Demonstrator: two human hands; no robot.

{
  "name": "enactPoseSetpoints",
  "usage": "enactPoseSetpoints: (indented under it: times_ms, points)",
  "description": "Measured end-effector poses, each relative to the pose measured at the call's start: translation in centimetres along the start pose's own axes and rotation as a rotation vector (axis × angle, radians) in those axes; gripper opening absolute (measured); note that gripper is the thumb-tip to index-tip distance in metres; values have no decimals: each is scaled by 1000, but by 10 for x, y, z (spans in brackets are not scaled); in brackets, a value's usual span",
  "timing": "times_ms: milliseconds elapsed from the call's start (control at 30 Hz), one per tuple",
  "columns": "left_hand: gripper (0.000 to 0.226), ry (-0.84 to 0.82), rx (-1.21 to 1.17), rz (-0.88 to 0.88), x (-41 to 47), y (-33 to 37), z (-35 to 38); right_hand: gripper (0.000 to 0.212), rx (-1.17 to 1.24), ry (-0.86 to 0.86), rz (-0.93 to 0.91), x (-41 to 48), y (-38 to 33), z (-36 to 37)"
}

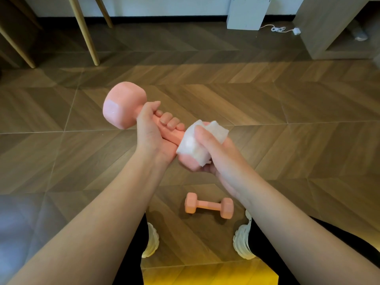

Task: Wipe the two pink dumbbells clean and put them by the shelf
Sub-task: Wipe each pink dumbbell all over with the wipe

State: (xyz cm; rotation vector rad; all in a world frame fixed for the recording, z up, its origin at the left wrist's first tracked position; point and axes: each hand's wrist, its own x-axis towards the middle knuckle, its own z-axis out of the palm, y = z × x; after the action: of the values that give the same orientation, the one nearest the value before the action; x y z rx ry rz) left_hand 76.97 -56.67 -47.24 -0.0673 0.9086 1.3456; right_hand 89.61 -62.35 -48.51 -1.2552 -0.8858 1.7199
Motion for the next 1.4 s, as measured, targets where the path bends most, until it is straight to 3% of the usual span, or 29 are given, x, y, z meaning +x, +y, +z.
enactPoseSetpoints:
  times_ms: [67, 200, 300, 433, 500, 633, 733, 900, 1100, 1167, 1400]
  points:
    - [34, -9, -1, -6, 0, -1, 2, 16, -1, -29, 5, 1, -4, -5]
    - [34, -3, -45, -9, -1, 2, 2, 37, 18, -216, 3, -3, -10, -14]
    - [34, 3, -53, -10, -1, 3, 1, 51, -37, -131, -3, -3, -4, -9]
    - [34, -7, -25, -22, 0, 1, 1, 16, -2, 10, 4, -2, -5, 0]
    - [33, -17, -23, -29, 0, 0, 2, 17, 21, 9, 27, -1, -6, -4]
    - [34, -27, -43, -23, -1, 1, 2, 34, 40, -170, 19, -3, -8, -12]
    - [34, -17, -55, -30, -1, 0, 1, 49, -1, -83, 26, -4, -4, -8]
    - [34, -22, -28, -23, -1, -1, 3, 24, 36, 22, 71, -2, -6, -3]
    - [35, -40, 0, 11, -1, 1, 0, 71, 343, -189, 359, -2, 0, -10]
    - [31, -42, 27, 19, -1, -1, -1, 70, 385, -225, 352, -3, 1, -9]
    - [32, 20, 46, 10, -1, -5, 2, 59, 105, -13, 172, 0, 3, -2]
